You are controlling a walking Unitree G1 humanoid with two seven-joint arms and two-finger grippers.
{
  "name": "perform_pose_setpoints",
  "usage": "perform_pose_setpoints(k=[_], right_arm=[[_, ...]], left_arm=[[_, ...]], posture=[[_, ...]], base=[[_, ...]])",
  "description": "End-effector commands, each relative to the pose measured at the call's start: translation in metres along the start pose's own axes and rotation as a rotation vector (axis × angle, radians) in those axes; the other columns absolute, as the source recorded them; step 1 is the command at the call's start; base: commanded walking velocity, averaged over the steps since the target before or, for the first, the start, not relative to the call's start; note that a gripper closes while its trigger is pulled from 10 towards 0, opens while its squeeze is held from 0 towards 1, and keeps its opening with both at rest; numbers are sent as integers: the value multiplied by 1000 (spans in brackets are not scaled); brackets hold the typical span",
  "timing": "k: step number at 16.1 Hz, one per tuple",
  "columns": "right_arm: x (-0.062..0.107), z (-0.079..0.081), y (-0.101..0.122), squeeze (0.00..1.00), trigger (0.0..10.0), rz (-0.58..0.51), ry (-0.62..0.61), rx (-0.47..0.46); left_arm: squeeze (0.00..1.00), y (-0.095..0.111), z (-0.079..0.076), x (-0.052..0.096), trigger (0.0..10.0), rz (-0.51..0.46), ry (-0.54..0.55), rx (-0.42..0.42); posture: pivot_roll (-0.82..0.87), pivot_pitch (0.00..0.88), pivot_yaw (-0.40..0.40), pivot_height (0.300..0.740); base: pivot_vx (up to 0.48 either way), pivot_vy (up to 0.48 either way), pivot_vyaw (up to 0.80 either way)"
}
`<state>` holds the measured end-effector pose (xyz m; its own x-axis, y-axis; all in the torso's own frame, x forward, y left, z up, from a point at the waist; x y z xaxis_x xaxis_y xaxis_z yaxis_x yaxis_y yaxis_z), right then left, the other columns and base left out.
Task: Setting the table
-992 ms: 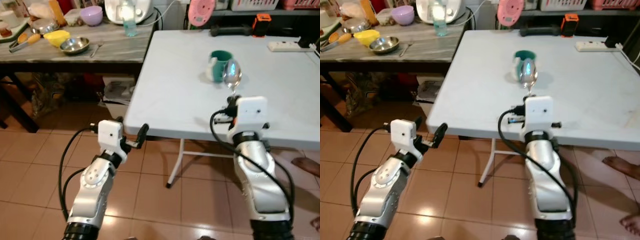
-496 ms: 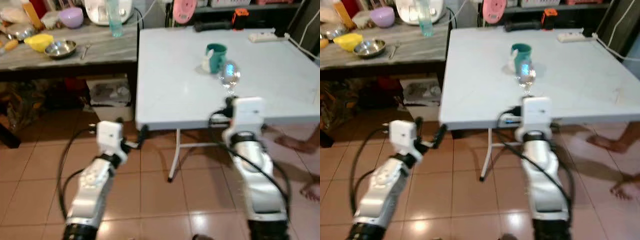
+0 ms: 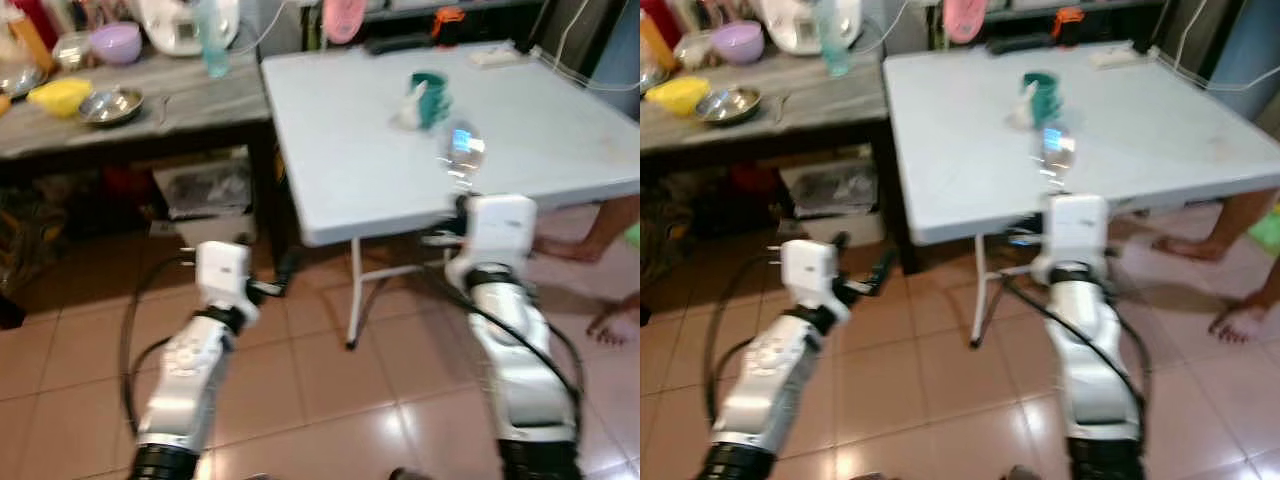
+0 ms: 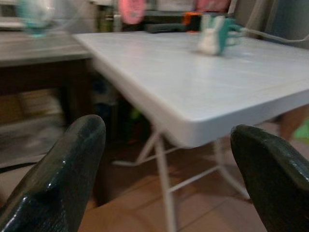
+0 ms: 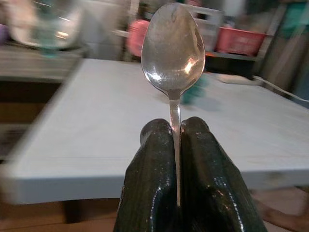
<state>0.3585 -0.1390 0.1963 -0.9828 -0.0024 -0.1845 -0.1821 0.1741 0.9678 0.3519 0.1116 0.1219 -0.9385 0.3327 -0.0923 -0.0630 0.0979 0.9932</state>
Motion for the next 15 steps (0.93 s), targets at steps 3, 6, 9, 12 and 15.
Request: perform_pose_setpoints(k=[3, 6, 9, 12, 15], right_arm=[[-1, -10, 4, 0, 10000, -21, -21, 46], [0, -9, 3, 0, 10000, -17, -17, 39], [0, -8, 1, 0, 10000, -11, -17, 34], [0, -8, -1, 0, 10000, -6, -18, 32], [0, -7, -2, 0, 10000, -1, -20, 27]], left_arm=[[0, 0, -4, -2, 10000, 1, -8, -6], [0, 0, -5, -3, 10000, 3, -12, -7], [0, 0, -6, -2, 10000, 5, -15, -11], [0, 0, -6, -2, 10000, 6, -14, -11], [0, 3, -11, -2, 10000, -9, -35, -12]], posture=[[-80, 109, 66, 740], [-77, 109, 70, 740], [-72, 112, 72, 740], [-71, 114, 75, 740], [-72, 114, 77, 740]], base=[[0, 480, 0], [0, 480, 756], [0, 480, 708], [0, 480, 460], [0, 250, 0]])
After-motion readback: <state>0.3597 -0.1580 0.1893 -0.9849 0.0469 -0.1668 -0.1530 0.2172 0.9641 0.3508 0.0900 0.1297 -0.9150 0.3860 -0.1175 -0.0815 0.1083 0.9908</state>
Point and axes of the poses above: a point about 5 cm out from each wrist's last joint towards the gripper, its own x axis pointing back from the gripper into the wrist, its own y axis along the axis of the wrist's last joint, z = x × y, the point moved 6 cm from there along -x, pointing out of the wrist towards the gripper, and after that the axes turned 1 degree about x, right-handed, at the moved point
